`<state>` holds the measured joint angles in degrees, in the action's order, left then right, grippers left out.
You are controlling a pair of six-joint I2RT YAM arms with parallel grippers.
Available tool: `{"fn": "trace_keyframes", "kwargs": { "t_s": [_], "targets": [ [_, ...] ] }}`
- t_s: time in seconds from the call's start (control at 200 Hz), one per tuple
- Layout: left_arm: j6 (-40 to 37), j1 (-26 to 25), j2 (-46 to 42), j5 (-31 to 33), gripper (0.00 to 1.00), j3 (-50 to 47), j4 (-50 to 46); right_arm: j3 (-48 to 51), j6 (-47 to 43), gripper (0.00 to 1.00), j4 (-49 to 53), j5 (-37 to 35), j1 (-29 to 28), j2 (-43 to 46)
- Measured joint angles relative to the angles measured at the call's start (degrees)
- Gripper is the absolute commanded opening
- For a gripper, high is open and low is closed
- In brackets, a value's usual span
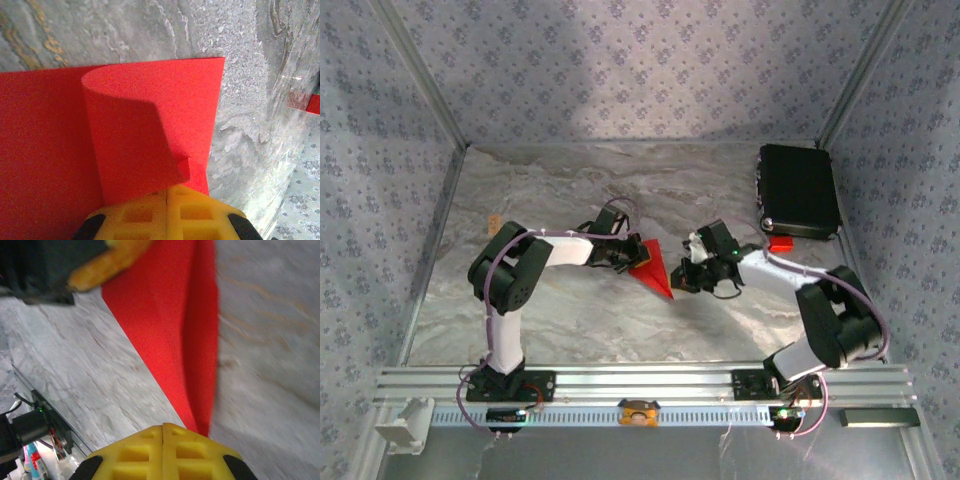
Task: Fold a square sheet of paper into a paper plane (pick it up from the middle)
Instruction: Fourth fold the wing at the center of the table.
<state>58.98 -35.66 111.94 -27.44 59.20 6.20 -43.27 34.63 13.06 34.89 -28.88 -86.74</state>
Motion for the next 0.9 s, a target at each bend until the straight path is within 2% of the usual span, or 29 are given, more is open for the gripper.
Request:
{"fn": "trace_keyframes", "kwargs": {
  "t_s": [0.37,0.635,0.899],
  "targets": [
    [-0.02,-0.04,0.00,0.00,0.01,0.00,-0.02,-13.49,-3.04,0.02,1.57,-0.83,-3.80,-13.51],
    [-0.04,-0.04,0.00,0.02,0.01,0.00,-0.02,-10.56,-3.21,0.02,1.33,-2.12,-3.13,-16.20],
    [-0.26,-0.13,0.00,-0.02,0.01,0.00,-0.13,-6.60,-3.19,0.03,-3.87,0.42,-1.92,-15.28]
  ]
}}
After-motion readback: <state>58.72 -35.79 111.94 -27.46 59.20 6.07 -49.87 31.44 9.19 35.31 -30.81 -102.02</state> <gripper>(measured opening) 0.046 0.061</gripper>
